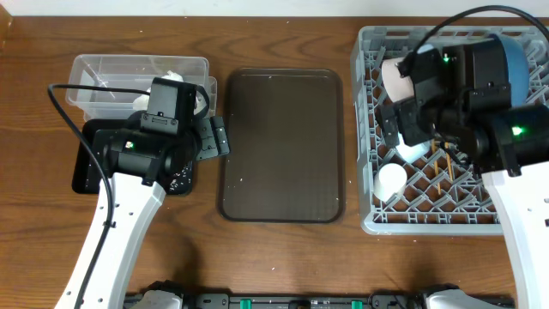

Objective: Sort waste into correct bins and load items into the dishwasher rack

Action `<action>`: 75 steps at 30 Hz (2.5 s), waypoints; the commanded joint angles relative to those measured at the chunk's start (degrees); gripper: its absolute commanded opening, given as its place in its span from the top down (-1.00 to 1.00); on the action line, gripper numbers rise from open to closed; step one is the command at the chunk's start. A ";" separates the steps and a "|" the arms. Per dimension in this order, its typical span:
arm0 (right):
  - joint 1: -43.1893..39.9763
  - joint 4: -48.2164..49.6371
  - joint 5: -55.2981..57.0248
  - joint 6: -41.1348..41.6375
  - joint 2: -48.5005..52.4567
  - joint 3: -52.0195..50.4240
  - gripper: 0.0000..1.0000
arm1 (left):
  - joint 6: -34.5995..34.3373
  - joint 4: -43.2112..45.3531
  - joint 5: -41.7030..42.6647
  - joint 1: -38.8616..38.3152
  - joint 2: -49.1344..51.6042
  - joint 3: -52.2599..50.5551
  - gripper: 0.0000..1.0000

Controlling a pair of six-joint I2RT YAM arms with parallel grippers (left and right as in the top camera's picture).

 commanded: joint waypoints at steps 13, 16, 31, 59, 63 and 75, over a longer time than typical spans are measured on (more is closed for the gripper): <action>0.28 -2.45 -0.59 2.10 -0.92 0.87 -0.98 | 0.57 -0.17 -0.50 0.24 0.33 0.87 -0.80; 0.13 -1.81 5.66 2.10 -0.92 0.87 -0.98 | 0.57 -0.17 -0.48 0.24 0.33 0.87 -0.79; -0.24 -3.10 13.53 1.22 -1.95 0.85 -0.99 | 0.57 -0.17 -0.48 0.24 0.33 0.87 -0.80; -7.65 77.20 -3.21 -6.84 -47.04 -70.12 -0.98 | 0.57 -0.17 -0.48 0.24 0.33 0.87 -0.80; -7.65 79.23 -2.73 -6.88 -57.11 -81.24 -0.98 | 0.57 -0.17 -0.48 0.24 0.33 0.87 -0.80; -7.58 74.66 -2.51 -6.93 -73.66 -92.87 -0.99 | 0.57 -0.17 -0.48 0.24 0.33 0.87 -0.79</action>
